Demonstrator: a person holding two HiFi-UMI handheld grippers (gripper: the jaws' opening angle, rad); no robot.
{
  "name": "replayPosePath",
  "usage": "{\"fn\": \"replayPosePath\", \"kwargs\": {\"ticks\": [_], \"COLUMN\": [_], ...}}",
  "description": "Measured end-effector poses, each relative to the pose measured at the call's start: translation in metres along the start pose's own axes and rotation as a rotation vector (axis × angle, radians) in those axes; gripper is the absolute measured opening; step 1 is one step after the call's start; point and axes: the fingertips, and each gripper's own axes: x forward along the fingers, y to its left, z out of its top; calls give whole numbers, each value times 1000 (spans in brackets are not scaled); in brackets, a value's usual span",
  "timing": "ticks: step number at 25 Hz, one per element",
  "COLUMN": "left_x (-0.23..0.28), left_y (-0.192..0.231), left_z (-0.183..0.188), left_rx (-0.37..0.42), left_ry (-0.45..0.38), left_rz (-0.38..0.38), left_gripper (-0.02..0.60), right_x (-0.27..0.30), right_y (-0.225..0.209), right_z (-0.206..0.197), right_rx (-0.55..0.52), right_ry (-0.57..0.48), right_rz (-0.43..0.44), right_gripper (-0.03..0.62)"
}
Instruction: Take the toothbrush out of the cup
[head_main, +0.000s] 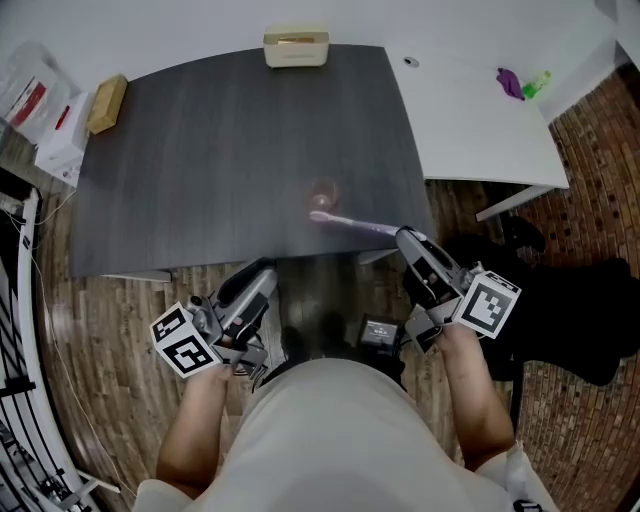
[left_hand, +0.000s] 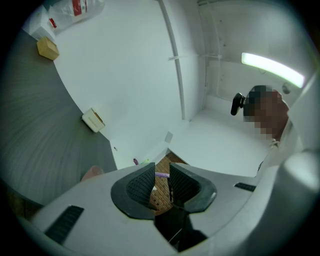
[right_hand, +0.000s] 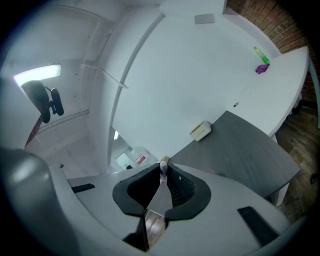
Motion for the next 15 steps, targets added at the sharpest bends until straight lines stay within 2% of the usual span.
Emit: {"fn": "replayPosePath", "kwargs": {"ticks": [7, 15], "left_x": [-5, -9], "left_y": [-3, -14], "left_z": [5, 4], "left_rx": [1, 6], "left_ry": [-10, -18], "left_rz": [2, -6], "left_gripper": [80, 80], "right_x": [-5, -13], "right_y": [7, 16], "right_z": [0, 4], "right_rx": [63, 85], "right_ry": [-6, -13], "right_rz": [52, 88], "right_gripper": [52, 52]}}
